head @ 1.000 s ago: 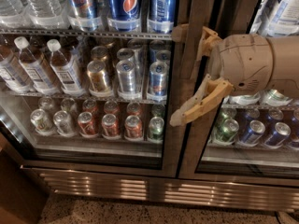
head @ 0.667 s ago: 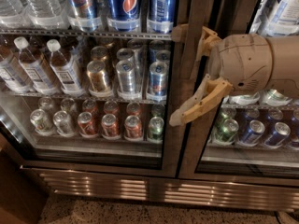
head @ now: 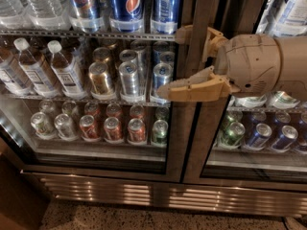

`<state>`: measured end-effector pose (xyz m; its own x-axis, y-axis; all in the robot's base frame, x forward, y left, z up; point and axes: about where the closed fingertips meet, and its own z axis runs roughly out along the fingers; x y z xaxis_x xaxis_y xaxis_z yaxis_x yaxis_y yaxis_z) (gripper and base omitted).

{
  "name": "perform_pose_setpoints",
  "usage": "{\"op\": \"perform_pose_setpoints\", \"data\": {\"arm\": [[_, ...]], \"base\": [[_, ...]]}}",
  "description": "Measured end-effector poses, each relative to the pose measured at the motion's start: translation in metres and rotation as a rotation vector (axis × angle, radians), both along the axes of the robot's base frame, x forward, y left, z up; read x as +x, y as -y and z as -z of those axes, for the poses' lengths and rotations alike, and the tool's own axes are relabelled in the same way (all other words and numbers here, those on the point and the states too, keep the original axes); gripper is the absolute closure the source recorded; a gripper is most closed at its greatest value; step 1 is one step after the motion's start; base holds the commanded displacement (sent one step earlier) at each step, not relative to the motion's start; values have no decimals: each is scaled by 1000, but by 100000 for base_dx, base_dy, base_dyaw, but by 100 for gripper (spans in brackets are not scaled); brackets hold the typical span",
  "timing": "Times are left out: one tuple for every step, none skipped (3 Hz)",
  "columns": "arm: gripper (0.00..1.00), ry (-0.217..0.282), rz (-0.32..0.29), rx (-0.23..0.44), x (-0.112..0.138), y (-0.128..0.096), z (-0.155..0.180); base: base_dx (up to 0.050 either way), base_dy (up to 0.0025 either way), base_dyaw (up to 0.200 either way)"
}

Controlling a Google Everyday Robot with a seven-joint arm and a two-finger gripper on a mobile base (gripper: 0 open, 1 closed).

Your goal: Open left fridge door

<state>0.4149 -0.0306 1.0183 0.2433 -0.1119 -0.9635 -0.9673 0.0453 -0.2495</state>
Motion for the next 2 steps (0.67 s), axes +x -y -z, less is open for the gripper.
{"op": "perform_pose_setpoints", "data": {"arm": [[64,0,0,0,0,0,0],[95,0,0,0,0,0,0]], "base": [[0,0,0],[0,0,0]]}}
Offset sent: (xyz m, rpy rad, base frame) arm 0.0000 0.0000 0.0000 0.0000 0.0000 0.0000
